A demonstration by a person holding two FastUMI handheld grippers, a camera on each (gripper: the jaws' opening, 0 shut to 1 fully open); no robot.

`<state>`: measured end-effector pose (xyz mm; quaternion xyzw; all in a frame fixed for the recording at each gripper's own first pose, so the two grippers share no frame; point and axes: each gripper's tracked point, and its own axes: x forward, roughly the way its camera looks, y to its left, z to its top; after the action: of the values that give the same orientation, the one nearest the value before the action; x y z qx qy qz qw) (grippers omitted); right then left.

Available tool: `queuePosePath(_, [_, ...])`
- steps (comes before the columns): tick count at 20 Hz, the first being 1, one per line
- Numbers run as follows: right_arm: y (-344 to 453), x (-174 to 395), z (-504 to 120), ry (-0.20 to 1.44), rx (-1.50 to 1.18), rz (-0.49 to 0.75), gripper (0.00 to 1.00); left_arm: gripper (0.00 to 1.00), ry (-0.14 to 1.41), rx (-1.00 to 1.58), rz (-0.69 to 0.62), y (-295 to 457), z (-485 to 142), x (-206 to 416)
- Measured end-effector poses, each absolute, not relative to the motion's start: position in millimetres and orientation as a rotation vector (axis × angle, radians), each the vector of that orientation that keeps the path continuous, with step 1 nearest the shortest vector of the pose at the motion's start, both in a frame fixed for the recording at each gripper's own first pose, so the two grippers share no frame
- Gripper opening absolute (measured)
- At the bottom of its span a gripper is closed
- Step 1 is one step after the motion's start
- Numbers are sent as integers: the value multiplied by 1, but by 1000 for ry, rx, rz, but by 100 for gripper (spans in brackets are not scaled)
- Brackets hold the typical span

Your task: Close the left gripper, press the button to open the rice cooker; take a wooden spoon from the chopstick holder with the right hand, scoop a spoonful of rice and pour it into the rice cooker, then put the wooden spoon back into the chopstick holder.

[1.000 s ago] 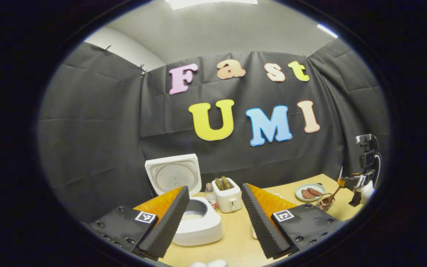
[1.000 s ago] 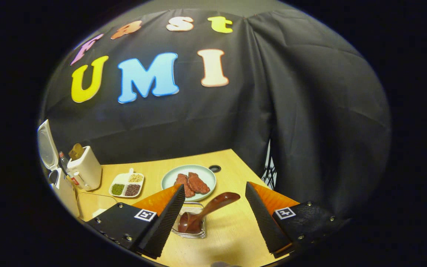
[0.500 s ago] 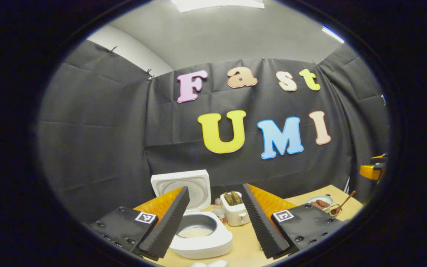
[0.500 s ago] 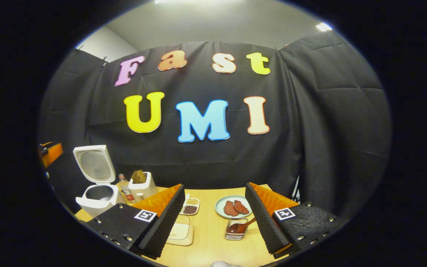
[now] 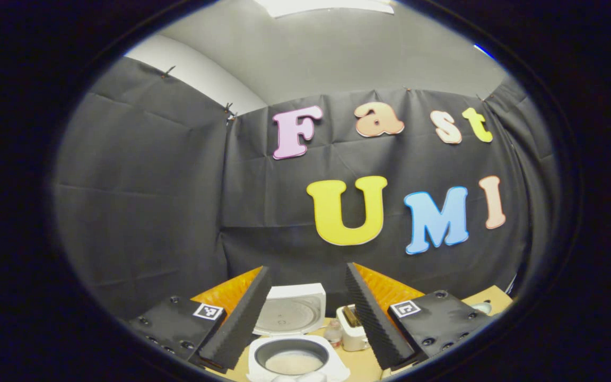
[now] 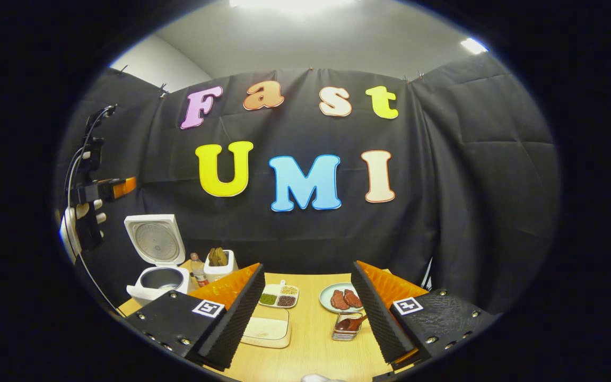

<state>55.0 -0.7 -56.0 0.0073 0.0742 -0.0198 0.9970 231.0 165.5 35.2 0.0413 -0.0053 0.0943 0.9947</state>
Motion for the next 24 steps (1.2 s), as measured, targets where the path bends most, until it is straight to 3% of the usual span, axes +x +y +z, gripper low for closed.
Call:
queuePosePath(5, [1, 67, -65, 200, 25, -40, 100, 96, 37, 33, 248, 204, 28, 300])
queuePosePath(13, [10, 84, -86, 275, -16, -14, 100, 99, 187, 54, 331, 265, -53, 408])
queuePosePath(14, [10, 87, -89, 285, -14, -13, 96, 98, 207, 56, 342, 273, -61, 417])
queuePosePath(18, [12, 93, -103, 324, -14, -13, 100, 99, 276, 79, 349, 290, -90, 448])
queuePosePath(19, [13, 94, -104, 328, -11, -11, 100, 96, 294, 81, 356, 293, -99, 454])
queuePosePath(23, [17, 96, -108, 338, 29, -3, 96, 100, 396, 31, 376, 305, -136, 459])
queuePosePath(24, [17, 96, -109, 340, 34, -2, 100, 100, 426, 4, 376, 304, -145, 457])
